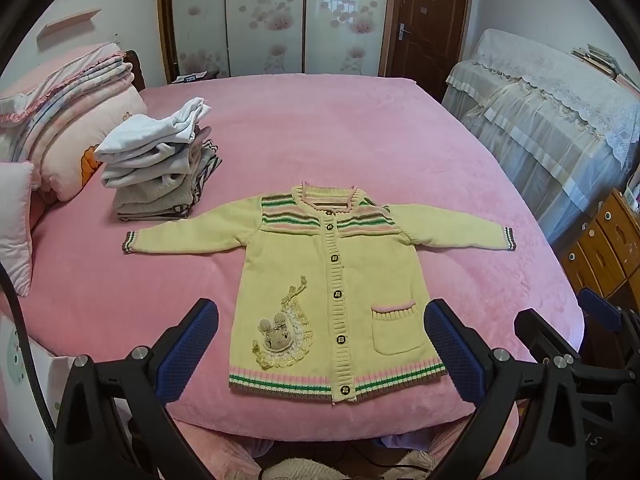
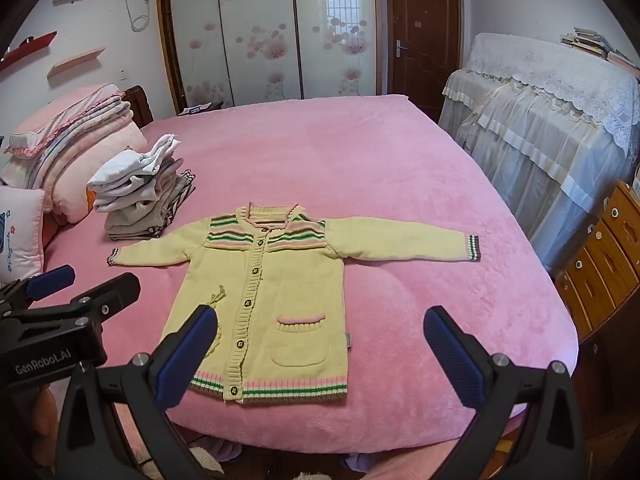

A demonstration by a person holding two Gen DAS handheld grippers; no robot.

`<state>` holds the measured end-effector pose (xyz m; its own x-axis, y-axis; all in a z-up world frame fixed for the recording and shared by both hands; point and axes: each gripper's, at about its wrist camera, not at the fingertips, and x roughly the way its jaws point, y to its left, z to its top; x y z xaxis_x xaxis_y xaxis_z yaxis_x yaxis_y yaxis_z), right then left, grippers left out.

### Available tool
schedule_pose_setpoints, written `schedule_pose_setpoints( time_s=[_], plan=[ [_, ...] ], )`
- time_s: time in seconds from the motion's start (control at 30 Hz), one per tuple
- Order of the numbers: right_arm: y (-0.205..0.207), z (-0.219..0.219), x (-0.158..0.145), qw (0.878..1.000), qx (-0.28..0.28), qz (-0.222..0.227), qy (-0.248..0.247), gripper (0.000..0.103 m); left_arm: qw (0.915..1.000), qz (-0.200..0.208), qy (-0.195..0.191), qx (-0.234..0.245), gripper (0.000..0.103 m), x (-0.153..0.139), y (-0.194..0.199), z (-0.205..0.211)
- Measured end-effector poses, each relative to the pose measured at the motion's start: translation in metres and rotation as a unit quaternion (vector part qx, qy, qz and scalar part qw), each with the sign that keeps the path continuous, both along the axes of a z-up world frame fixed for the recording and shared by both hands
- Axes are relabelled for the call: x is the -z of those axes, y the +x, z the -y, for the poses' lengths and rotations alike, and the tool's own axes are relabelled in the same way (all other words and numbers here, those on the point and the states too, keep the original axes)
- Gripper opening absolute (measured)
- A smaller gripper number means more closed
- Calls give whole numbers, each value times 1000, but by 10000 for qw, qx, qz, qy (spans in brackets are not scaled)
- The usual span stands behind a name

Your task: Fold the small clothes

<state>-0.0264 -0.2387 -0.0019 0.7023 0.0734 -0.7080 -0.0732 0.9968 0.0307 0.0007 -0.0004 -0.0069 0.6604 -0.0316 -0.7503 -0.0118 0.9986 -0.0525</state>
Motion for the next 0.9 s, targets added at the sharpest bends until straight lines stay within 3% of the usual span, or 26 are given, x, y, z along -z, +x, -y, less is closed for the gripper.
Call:
schedule_pose_setpoints(
  time_s=[0.9],
  plan=[
    [-2,-2,1,10000,7,-7,-4,103,10000,-15,-26,14,102,0,-5,1]
  ],
)
